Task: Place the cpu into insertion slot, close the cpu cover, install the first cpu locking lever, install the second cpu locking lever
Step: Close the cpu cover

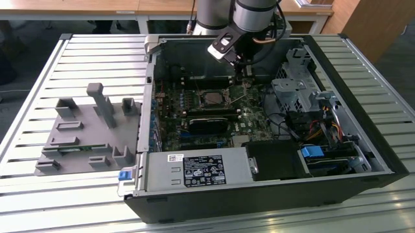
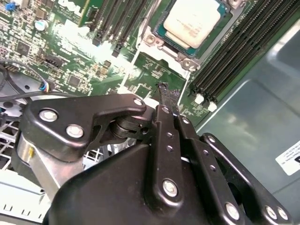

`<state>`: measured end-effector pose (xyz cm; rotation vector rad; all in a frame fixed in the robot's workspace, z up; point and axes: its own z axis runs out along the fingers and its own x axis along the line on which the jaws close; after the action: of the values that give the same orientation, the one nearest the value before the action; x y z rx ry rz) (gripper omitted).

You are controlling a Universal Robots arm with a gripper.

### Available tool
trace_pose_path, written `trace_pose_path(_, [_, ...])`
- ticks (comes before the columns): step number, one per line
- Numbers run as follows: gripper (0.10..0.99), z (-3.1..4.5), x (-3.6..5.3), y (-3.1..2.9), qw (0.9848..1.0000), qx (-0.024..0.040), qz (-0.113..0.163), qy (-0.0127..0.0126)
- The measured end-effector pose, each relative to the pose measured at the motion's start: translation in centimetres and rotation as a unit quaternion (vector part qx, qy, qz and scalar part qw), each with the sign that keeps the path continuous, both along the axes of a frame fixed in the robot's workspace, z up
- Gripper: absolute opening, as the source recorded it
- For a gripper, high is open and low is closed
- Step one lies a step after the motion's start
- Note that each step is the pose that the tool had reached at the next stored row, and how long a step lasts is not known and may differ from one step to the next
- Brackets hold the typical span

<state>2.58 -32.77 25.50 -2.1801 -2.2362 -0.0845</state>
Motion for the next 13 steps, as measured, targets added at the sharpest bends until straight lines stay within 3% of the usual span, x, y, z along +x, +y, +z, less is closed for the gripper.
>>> trace_pose_path(3, [0.106,-0.01,0.16,-0.27,1.0000,0.0001,0.000,0.0000])
trace_pose_path(10, [0.106,-0.12,1.07,-0.15,0.9999,0.0001,-0.012,0.0001])
trace_pose_path(13, [0.106,-0.25,1.89,-0.10,0.9999,0.0000,-0.013,0.0002])
